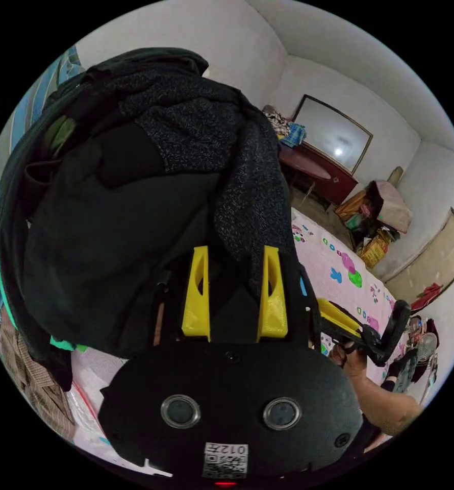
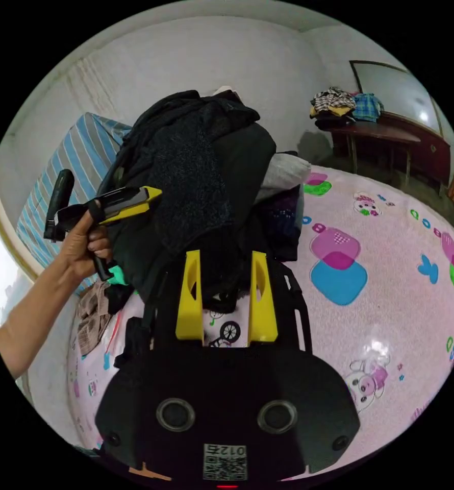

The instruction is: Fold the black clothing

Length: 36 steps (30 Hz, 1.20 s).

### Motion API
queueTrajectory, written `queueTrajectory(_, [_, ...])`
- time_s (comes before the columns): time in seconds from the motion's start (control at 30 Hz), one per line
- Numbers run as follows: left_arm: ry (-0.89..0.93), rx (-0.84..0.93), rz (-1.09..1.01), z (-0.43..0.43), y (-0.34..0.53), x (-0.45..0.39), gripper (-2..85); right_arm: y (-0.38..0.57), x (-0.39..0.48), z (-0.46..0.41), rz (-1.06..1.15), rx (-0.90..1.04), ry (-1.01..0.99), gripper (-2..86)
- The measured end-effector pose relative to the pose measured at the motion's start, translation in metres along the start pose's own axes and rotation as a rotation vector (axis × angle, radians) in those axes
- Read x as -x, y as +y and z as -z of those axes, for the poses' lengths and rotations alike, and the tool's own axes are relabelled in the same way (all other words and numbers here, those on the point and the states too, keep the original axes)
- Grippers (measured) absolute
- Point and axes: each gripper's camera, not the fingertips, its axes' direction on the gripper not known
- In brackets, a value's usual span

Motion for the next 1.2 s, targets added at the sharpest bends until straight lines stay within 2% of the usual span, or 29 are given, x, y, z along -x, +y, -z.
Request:
queueTrajectory(0.1, [-0.062, -0.035, -0.009, 0.004, -0.011, 0.007, 7.0, -0.026, 0.001, -0.032, 0.044, 0.072, -0.031, 9.2])
queueTrajectory(0.17, [0.014, -0.07, -0.04, 0.011, -0.013, 0.011, 4.5, -0.035, 0.005, -0.04, 0.073, 0.075, -0.004, 3.6])
queueTrajectory(0.27, [0.107, -0.14, -0.037, 0.027, -0.016, 0.017, 1.6, -0.035, 0.001, -0.029, 0.072, 0.018, -0.026, 1.4])
queueTrajectory(0.53, [0.288, -0.066, -0.158, 0.047, -0.015, -0.023, 0.3, -0.017, -0.033, 0.035, 0.023, 0.016, -0.122, -0.2])
queueTrajectory(0.9, [0.58, 0.062, -0.439, 0.058, 0.067, -0.199, 0.7, 0.061, -0.109, 0.206, 0.014, 0.018, -0.055, -0.5])
queueTrajectory(1.03, [0.6, 0.108, -0.494, 0.055, 0.111, -0.27, 0.6, 0.116, -0.157, 0.3, -0.06, -0.024, 0.013, -0.5])
queueTrajectory(1.1, [0.708, 0.123, -0.456, 0.047, 0.13, -0.307, 0.5, 0.141, -0.178, 0.341, -0.094, -0.044, 0.06, -0.6])
queueTrajectory(1.2, [0.794, 0.205, -0.561, 0.038, 0.158, -0.375, 0.4, 0.181, -0.214, 0.404, -0.172, -0.073, 0.139, -0.5])
